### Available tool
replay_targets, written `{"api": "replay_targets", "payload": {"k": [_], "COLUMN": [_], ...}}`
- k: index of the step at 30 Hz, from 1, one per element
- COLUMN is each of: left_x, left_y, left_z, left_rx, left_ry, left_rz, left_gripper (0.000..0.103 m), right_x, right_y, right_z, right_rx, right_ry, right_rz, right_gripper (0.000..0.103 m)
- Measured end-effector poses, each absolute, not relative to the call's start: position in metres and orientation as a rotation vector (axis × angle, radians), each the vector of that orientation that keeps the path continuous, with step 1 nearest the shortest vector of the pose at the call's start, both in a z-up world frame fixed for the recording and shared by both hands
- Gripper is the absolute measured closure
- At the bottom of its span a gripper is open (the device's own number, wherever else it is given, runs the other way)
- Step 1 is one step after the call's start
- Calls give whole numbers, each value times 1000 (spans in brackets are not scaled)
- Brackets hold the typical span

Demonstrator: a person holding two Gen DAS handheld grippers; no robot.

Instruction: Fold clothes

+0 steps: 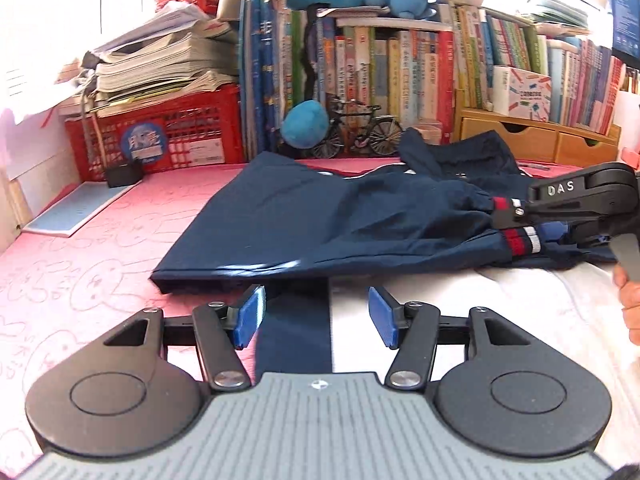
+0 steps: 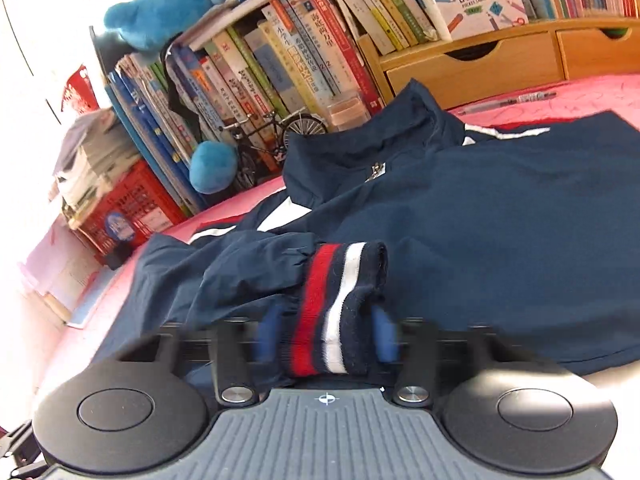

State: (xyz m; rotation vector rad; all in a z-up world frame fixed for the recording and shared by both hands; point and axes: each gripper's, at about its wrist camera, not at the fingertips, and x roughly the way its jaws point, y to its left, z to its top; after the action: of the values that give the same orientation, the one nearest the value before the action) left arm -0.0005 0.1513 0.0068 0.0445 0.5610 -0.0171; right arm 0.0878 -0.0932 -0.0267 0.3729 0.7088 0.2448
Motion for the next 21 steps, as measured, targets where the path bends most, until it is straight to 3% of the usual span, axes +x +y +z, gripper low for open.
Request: {"api": "replay_targets", "payload": {"k": [3,11,21], "left_x": [2,23,37], "left_y": [167,163,153], "left_z": [8,5,-11], "left_rx": [17,52,153], "left_ry": [557,548,596], "left_rz": [28,66,77], "left_gripper": [39,34,28], "right_x": [83,86,104], "right_y": [-95,-141,-183], "right_z": [-6,41,17], "right_rx": [281,53,-47], "right_ry": [662,507,536], "right_rz": [220,61,-51], "right_gripper": [86,86,85]}}
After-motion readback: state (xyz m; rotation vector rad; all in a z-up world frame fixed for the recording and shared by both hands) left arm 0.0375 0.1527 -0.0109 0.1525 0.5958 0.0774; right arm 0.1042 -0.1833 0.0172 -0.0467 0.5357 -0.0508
